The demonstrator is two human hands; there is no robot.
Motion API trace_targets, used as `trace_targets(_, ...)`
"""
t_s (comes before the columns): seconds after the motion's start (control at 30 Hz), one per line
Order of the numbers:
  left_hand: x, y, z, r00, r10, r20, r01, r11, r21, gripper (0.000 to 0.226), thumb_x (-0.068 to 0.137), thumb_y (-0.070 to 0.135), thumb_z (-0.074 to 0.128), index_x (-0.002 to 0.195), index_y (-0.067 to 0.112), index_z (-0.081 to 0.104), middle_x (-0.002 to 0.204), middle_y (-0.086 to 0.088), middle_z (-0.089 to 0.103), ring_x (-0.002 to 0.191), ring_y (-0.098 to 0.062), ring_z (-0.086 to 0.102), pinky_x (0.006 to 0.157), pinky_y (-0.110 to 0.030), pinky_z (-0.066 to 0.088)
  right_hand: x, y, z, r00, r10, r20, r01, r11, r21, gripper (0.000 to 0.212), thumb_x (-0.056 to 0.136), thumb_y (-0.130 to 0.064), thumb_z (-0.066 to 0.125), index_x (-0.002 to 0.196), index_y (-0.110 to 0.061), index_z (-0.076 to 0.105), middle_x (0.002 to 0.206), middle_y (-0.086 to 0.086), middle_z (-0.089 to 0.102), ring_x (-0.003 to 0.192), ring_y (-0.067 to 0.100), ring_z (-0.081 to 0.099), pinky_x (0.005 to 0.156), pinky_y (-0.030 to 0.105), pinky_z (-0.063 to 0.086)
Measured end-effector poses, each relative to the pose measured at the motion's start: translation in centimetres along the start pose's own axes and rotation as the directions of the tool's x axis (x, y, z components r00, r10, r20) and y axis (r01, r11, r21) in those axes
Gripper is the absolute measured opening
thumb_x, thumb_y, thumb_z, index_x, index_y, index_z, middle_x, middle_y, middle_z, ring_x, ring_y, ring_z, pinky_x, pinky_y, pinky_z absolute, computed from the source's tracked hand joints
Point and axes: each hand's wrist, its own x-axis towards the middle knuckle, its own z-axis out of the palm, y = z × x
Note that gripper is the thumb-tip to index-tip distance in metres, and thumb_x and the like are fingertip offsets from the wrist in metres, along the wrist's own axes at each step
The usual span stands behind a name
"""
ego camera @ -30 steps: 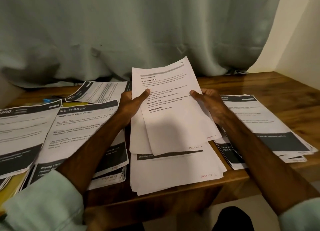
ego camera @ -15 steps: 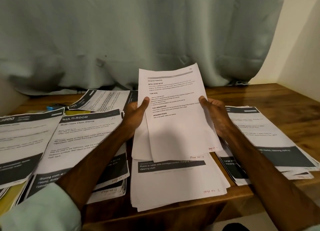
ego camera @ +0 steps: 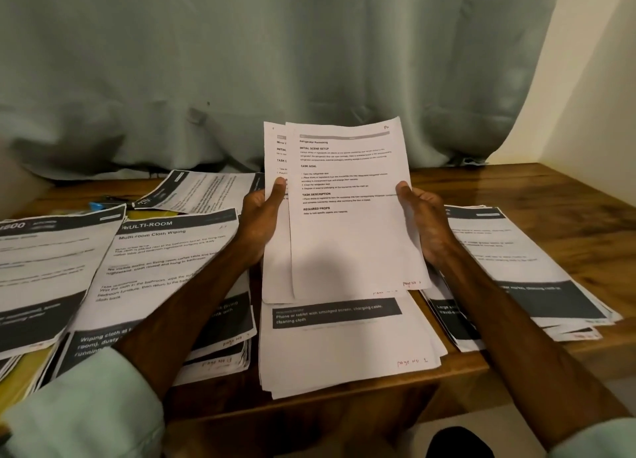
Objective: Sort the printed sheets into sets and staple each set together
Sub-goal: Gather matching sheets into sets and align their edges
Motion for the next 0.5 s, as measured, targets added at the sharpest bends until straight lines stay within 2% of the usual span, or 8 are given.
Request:
trace_targets(0.1,0.02,0.08,0.1,1.0,0.011,0.0,-0.011,1.0,-0.006,0.041,0.104,0.046,0.052,0.124,0.014,0.069,0.11,0.003,0.076,0.09,-0.011,0.075,0.082,-0.03,0.059,-0.02,-0.17,-0.13,1.0,0.001,-0.001,-0.001,0.999,0.04,0.037,0.103,-0.028,0.059,0.12,0.005,0.064,0.122,0.015,0.072,0.113,0.037,0.069,0.099,0.048,0.056)
trace_targets(0.2,-0.07,-0.06,-0.12,1.0,0.006,0.003,-0.006,1.0,-0.011,0.041,0.105,0.044,0.051,0.127,0.014,0.069,0.114,0.002,0.076,0.09,-0.008,0.075,0.073,-0.021,0.058,-0.19,-0.28,-0.06,1.0,-0.006,-0.007,0.007,0.998,0.063,0.042,0.104,-0.025,0.057,0.126,0.01,0.06,0.126,0.018,0.07,0.115,0.037,0.068,0.096,0.044,0.056)
trace_targets(0.33,-0.05,-0.18,-0.02,1.0,0.0,-0.005,0.0,1.0,0.001,0.041,0.104,0.045,0.052,0.125,0.014,0.069,0.111,0.003,0.076,0.087,-0.005,0.073,0.07,-0.018,0.055,-0.16,-0.36,-0.17,0.997,-0.021,-0.074,0.024,0.999,0.045,0.033,0.104,-0.024,0.057,0.112,0.007,0.062,0.124,0.023,0.069,0.105,0.035,0.067,0.095,0.046,0.056)
trace_targets(0.5,0.07,-0.38,0.1,1.0,-0.008,-0.011,0.008,1.0,0.008,0.042,0.103,0.048,0.053,0.124,0.015,0.07,0.107,0.006,0.076,0.088,-0.006,0.073,0.076,-0.023,0.057,0.21,-0.19,-0.51,0.994,-0.031,-0.103,0.037,0.998,0.057,0.02,0.104,-0.025,0.057,0.093,-0.01,0.064,0.102,0.004,0.073,0.085,0.015,0.072,0.067,0.023,0.058)
